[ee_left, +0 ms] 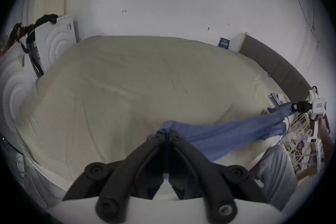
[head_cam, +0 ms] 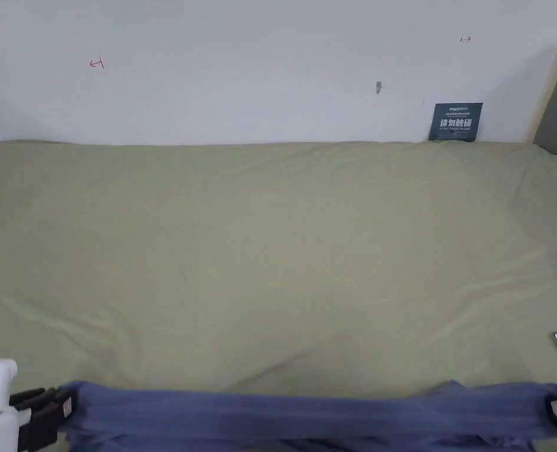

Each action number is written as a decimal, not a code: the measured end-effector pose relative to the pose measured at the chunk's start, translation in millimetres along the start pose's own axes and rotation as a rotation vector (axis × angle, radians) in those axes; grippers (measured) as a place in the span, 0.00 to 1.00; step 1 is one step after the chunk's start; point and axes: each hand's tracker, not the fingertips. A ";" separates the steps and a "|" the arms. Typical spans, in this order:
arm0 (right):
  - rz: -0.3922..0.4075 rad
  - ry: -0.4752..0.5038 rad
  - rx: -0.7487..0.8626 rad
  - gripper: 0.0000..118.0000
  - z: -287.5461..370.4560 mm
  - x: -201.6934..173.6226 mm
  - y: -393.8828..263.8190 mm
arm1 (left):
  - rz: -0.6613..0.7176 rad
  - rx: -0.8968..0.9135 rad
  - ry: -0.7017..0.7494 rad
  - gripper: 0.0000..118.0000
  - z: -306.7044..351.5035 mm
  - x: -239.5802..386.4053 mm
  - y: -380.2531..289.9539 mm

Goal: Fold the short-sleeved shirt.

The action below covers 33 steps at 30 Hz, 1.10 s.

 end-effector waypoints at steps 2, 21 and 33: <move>-0.017 0.004 -0.039 0.03 -9.7 4.5 -19.4 | 0.000 -0.024 -0.004 0.01 -9.5 -8.7 -22.3; 0.067 -0.100 0.420 0.95 32.4 -109.9 41.6 | 0.027 0.392 0.047 0.93 57.0 110.3 63.7; 0.164 -0.241 0.695 0.02 28.2 -182.5 29.3 | -0.109 0.600 0.206 0.00 72.2 201.9 59.4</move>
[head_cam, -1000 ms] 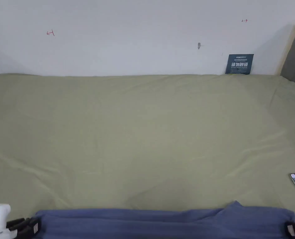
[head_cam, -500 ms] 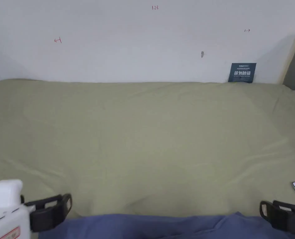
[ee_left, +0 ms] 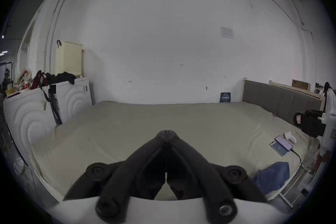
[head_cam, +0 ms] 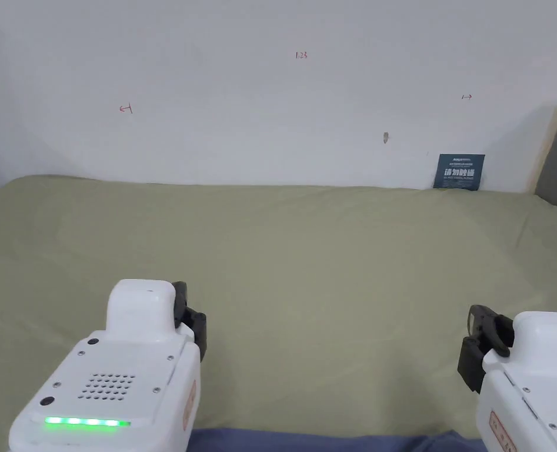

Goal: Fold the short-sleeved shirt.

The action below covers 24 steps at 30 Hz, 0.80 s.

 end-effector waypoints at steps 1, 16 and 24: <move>0.001 -0.003 0.005 0.02 2.4 -2.7 1.3 | -0.011 0.003 0.006 0.00 2.4 2.0 1.3; -0.011 0.017 -0.047 0.02 14.2 -4.7 -10.4 | 0.343 -0.425 -0.142 0.00 -32.6 -156.4 -40.7; -0.001 -0.022 -0.078 0.02 30.7 -2.4 -21.7 | 0.529 -0.741 -0.276 0.00 -47.7 -235.6 -120.9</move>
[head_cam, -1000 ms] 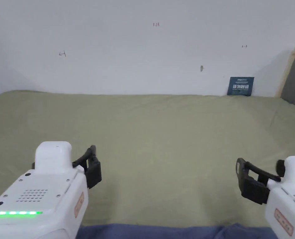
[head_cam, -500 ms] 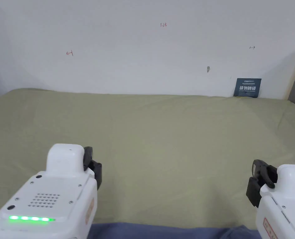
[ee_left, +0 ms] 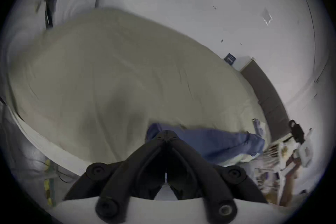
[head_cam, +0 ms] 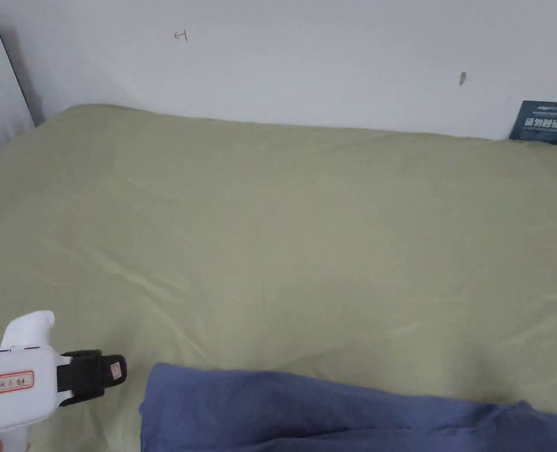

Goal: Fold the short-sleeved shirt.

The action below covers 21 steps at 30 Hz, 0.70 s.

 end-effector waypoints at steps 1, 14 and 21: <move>-0.003 -0.005 -0.006 0.02 0.4 0.7 -0.6 | 0.024 -0.020 -0.031 0.00 -3.7 -4.1 -3.2; 0.025 -0.040 -0.051 0.02 1.6 -4.2 -3.0 | 0.029 -0.272 -0.223 1.00 -88.9 -35.4 15.5; 0.023 -0.053 -0.091 0.02 0.8 1.2 -13.3 | 0.044 -0.306 -0.373 1.00 -117.4 -32.6 21.0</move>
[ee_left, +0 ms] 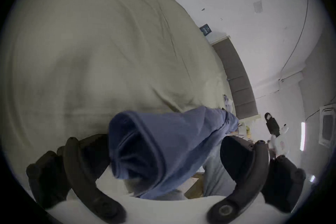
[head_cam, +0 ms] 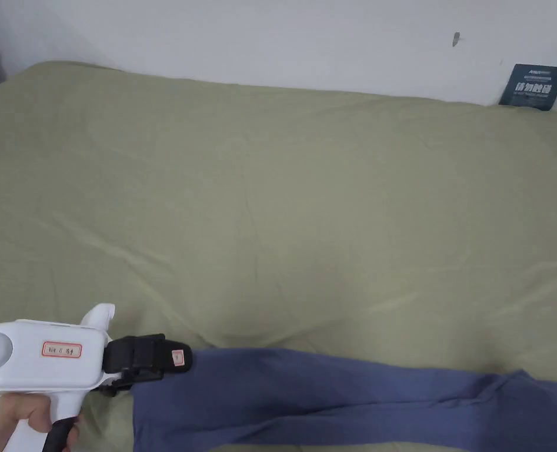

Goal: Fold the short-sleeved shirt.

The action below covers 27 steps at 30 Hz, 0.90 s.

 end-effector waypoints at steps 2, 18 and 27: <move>-0.011 -0.003 -0.015 0.02 -1.1 2.0 -3.4 | 0.025 0.006 -0.031 0.94 -5.8 -2.6 5.3; -0.052 0.004 -0.012 0.02 -1.5 20.1 -0.3 | 0.104 0.154 0.109 0.17 38.2 18.5 -6.2; -0.068 0.046 -0.030 0.02 -7.8 21.1 -7.5 | 0.100 0.212 0.289 0.17 90.2 50.6 2.8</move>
